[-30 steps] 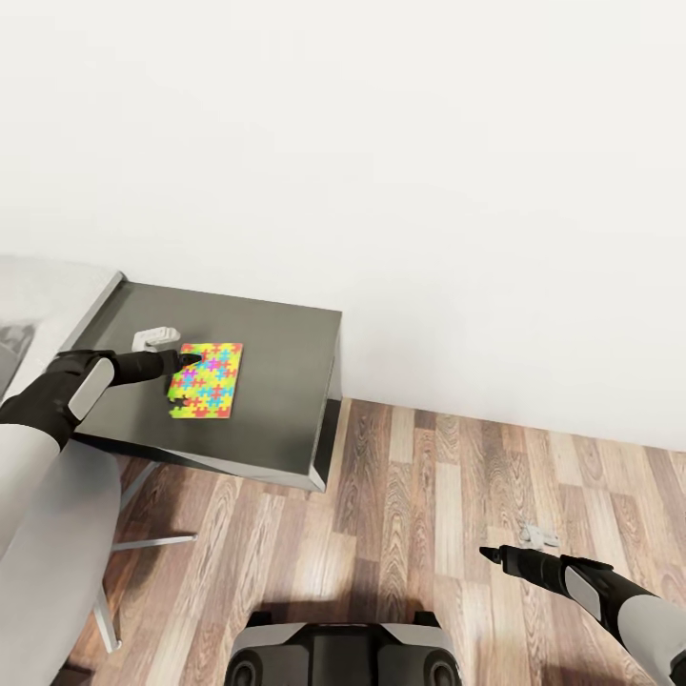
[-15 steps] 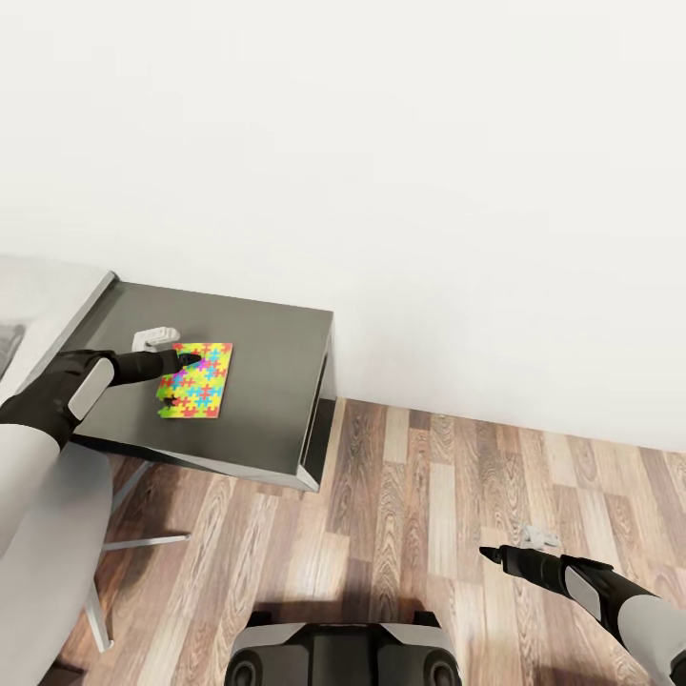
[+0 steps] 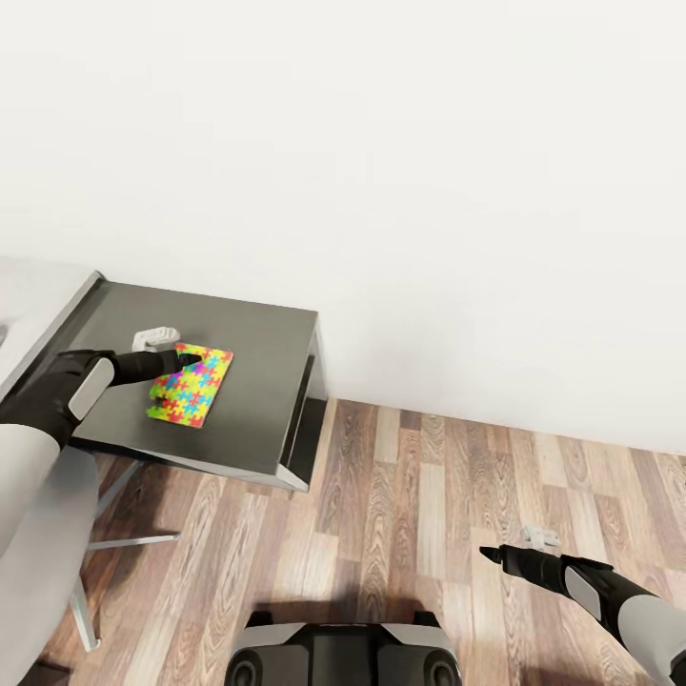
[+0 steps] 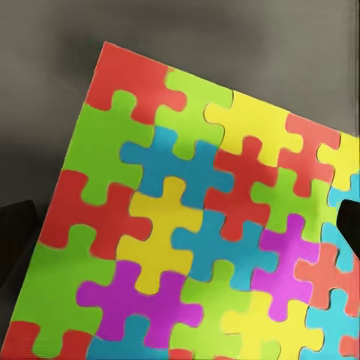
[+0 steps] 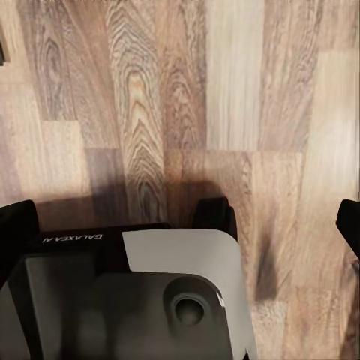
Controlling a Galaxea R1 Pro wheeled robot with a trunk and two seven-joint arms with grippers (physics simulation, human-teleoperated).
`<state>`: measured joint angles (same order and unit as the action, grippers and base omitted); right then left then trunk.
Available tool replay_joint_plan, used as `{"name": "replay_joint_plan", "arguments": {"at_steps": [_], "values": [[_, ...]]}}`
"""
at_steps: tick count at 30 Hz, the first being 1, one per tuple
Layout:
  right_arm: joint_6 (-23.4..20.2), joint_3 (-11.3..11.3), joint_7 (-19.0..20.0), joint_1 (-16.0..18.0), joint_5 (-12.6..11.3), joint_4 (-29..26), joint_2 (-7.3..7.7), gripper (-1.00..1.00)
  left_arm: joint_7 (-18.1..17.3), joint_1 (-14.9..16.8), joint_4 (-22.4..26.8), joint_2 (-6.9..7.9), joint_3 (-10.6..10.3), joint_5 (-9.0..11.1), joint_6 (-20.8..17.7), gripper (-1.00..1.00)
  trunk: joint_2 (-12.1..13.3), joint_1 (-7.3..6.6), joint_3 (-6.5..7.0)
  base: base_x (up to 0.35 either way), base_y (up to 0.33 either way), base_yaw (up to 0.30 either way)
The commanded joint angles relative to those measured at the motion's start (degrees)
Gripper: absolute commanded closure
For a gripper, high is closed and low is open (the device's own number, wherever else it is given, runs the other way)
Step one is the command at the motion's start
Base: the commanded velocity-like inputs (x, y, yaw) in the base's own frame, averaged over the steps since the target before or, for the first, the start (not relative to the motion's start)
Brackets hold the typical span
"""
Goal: Put all the toys in the child's room - the three board games (two on the bed and one on the table), the two jigsaw puzzles on the table, and the tennis ball on the table - inside the toy box on the table in the child's room.
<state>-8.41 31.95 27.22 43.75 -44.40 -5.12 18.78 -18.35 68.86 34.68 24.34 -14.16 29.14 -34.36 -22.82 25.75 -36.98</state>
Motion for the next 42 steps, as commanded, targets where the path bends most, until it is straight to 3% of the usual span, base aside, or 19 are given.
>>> {"name": "replay_joint_plan", "arguments": {"at_steps": [1, 16, 42], "values": [[-0.4, 0.3, 0.1, 0.0, -0.6, -0.1, 0.05, -1.00, 0.0, 0.0, 0.0, 0.08, -0.2, 0.2, -0.2, -1.00, -0.1, 0.03, -0.08, 0.000, -0.079, 0.000], [-0.4, 0.3, 0.2, 0.0, -0.7, -0.1, 1.10, -1.00, 0.0, 0.0, 0.0, 0.09, -0.2, 0.2, -0.1, -1.00, -0.1, 0.03, -0.08, -0.047, -0.078, 0.000], [-0.4, 0.3, 0.1, 0.0, -0.7, -0.1, 1.18, -1.00, 0.0, 0.0, 0.0, 0.03, -0.2, 0.2, -0.1, -1.00, -0.1, 0.03, 0.01, -0.081, -0.006, -0.013]]}}
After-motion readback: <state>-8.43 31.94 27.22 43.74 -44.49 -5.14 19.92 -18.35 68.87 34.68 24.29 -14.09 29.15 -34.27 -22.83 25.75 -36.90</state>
